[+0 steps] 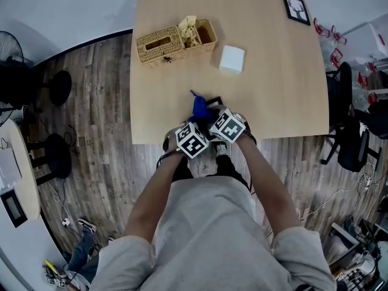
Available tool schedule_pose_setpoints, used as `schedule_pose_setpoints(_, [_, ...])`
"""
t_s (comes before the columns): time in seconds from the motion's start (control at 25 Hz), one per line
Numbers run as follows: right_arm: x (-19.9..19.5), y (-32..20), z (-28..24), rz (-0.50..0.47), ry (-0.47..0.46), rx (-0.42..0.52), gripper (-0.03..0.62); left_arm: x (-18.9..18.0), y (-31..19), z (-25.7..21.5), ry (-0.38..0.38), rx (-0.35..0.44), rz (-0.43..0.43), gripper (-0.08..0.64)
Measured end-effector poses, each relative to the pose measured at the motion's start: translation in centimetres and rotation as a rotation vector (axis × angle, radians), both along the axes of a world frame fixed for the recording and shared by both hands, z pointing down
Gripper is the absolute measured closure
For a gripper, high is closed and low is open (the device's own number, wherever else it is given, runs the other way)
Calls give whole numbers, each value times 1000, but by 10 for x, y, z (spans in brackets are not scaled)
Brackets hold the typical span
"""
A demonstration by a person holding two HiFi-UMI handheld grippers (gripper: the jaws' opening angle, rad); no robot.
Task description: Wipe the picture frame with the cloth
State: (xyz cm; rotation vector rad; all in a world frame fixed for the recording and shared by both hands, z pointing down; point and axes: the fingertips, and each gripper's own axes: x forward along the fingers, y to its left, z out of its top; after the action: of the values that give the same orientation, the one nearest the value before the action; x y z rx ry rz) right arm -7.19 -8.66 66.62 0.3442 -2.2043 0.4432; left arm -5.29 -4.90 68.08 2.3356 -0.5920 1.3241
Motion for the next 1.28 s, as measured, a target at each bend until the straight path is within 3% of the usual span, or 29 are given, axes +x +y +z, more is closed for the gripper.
schedule_pose_setpoints(0.32, [12,10,1,113,-22,11,484,0,1,0,0,4,22,506])
schedule_pose_setpoints(0.6, [25,26,-1,280,-55,-25,486,0,1,-1,8,0,27,506])
schedule_pose_setpoints(1.28, [24,59,-4,231,-44,13,485,0,2,-1,13,1,23,506])
